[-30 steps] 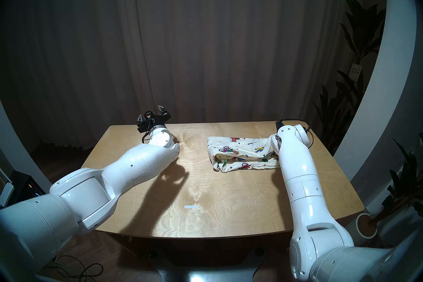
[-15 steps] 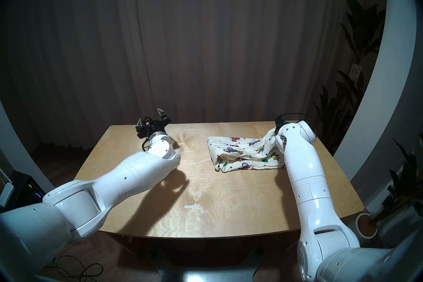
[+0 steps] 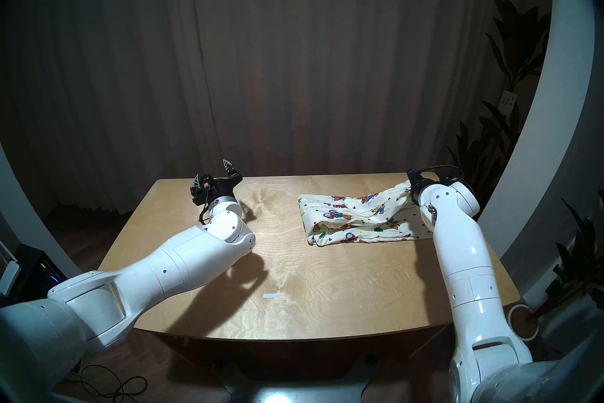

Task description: Fold the pants in half lengthwise, then in half again, and set them down flat

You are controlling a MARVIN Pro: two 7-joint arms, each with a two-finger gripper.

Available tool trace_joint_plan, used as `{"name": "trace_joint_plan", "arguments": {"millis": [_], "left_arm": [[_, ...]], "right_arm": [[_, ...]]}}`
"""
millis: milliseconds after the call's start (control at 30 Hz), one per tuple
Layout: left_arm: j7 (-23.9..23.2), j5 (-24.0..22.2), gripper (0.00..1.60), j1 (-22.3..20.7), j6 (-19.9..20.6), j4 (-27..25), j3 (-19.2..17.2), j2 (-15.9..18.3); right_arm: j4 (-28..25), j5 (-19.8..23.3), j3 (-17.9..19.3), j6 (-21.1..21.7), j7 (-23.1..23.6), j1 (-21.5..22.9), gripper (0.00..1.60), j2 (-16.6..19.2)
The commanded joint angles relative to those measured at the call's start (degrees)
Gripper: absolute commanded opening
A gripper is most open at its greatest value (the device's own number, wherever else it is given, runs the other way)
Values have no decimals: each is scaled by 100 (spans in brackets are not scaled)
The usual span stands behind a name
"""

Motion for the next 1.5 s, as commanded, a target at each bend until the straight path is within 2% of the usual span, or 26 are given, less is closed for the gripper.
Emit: {"name": "trace_joint_plan", "arguments": {"millis": [0,200,233,267,367,400,433,500,533,600,633,767,800,867,967,1033,1067,1133,1333,1400,1433,1467], "left_arm": [[232,175,160,49,141,-680,-5,389],[549,216,160,209,434,-1294,27,689],[581,235,160,201,452,-1249,32,670],[651,215,160,257,542,-1477,30,776],[779,211,160,307,690,-1639,35,848],[842,183,160,361,797,-1866,36,951],[857,202,160,337,807,-1751,46,889],[947,134,160,421,995,-2115,40,1049],[950,151,160,395,999,-1991,51,976],[1013,66,160,471,1189,-2310,51,1099],[1025,57,160,467,1230,-2286,55,1075],[1097,-108,160,528,1544,-2643,38,1195],[1103,-138,160,528,1593,-2672,33,1200],[1105,-205,160,522,1681,-2717,29,1212],[1092,-274,160,504,1753,-2729,25,1220],[1088,-303,160,489,1773,-2712,23,1220],[1083,-318,160,482,1780,-2705,20,1223],[1085,-339,160,473,1784,-2691,14,1226],[1044,-411,160,468,1793,-2690,9,1235],[1015,-421,160,465,1798,-2670,11,1221],[997,-432,160,464,1795,-2654,9,1213],[983,-433,160,464,1795,-2643,8,1209]], "right_arm": [[-244,35,128,305,663,-30,0,540],[-123,9,110,607,1280,-102,0,866],[-120,25,117,639,1250,-109,0,905],[-65,-15,126,691,1484,-164,0,1000],[41,-6,152,795,1649,-283,0,1148],[97,-39,152,849,1865,-371,0,1227],[147,13,172,877,1772,-438,0,1230],[298,-35,207,866,2134,-591,0,1295],[346,20,233,859,2023,-643,0,1272],[512,-27,275,808,2349,-799,0,1300],[540,31,288,818,2326,-839,0,1300],[440,43,311,917,2828,-1129,0,1457],[351,105,302,932,2731,-1182,0,1486],[336,-56,279,1002,3064,-1288,0,1584],[233,-98,299,974,3030,-1454,0,1581],[160,-103,385,872,3020,-1578,14,1527],[123,-113,444,801,2962,-1629,6,1479],[134,-136,542,685,2942,-1690,0,1432],[148,-338,636,583,2955,-1765,0,1573],[102,-331,656,735,2795,-1757,0,1609],[110,-350,630,779,2827,-1753,75,1641],[106,-379,612,800,2851,-1770,160,1660]]}}
